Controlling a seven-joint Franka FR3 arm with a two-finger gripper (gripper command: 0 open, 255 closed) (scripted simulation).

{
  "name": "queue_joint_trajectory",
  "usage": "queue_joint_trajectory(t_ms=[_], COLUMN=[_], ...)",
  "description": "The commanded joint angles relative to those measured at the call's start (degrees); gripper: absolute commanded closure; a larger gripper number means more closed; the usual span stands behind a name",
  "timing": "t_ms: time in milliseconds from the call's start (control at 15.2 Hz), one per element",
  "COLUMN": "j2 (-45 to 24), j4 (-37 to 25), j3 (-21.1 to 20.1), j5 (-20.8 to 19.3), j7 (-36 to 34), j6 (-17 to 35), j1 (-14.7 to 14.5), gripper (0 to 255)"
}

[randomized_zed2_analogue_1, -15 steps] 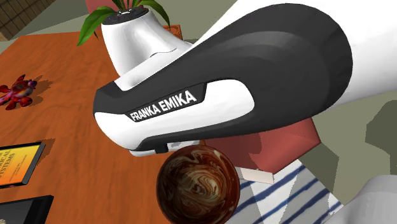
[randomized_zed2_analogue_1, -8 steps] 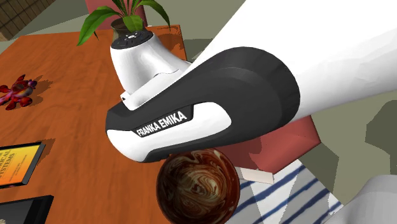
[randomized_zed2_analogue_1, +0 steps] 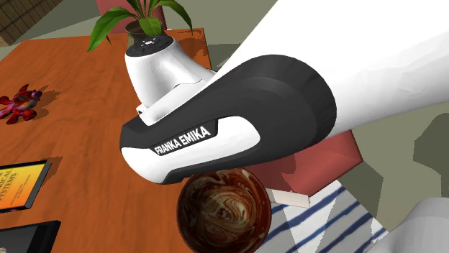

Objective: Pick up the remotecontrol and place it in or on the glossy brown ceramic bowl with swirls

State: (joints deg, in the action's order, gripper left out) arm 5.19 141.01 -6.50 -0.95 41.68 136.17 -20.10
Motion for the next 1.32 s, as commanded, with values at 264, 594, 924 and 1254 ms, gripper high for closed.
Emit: queue_joint_trajectory(t_ms=[264,594,924,1254], j2=[0.01,1.1,3.62,5.8], j4=[0.02,-0.56,-2.19,-4.14], j3=[0.0,0.02,0.11,0.21], j5=[0.01,0.2,0.6,0.89], j7=[0.0,0.17,0.53,0.82], j6=[-0.01,-1.66,-5.8,-9.91], j1=[0.0,-0.03,-0.09,-0.13], gripper=[255,255,255,255])
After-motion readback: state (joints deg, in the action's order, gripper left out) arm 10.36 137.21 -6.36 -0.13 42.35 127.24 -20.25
